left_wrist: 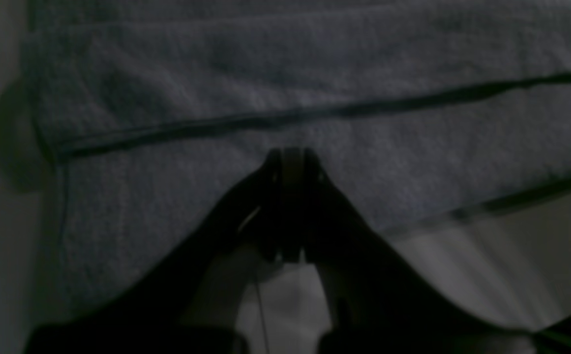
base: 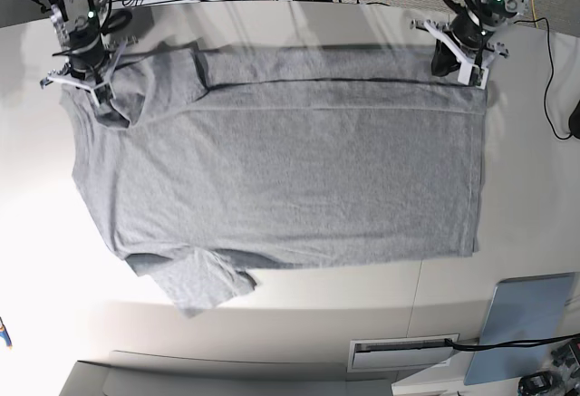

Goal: Fold the T-shirt properly
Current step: 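Release the folded edge and raise both grippers off the shirt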

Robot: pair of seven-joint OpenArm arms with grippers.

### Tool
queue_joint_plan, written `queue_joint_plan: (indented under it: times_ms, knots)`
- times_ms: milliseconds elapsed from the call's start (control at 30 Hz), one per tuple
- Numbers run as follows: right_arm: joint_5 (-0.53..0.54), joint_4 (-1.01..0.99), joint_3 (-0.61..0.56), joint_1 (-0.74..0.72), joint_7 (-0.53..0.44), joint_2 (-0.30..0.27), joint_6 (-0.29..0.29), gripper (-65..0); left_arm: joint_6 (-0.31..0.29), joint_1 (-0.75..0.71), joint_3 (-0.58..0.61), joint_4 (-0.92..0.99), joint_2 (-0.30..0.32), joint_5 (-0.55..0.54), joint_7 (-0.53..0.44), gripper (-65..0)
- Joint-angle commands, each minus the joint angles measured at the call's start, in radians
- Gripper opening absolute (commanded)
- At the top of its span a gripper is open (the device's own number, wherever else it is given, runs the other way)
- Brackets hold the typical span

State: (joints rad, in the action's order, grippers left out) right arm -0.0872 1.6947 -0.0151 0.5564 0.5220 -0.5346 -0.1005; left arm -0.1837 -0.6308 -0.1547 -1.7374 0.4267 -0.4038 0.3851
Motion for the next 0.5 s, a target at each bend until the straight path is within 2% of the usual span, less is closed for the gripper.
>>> queue_joint_plan:
  times_ms: [0,133,467]
  knots:
    - [0.000,0.003,-0.003,0.034,0.056,-0.009,-0.034,-65.0,0.003,-0.044,0.005,0.016,0.006,0.053,0.132,-65.0]
    - [-0.061,0.049,-0.003,0.098,0.053,-0.009,-0.033,-65.0,0.003,-0.096,0.005,0.016,0.005,0.085,0.132,-65.0]
    - [-0.071,0.137,-0.003,0.210,0.063,-0.009,-0.030,-65.0,0.003,-0.217,-0.015,-0.037,0.005,0.136,0.131,-65.0]
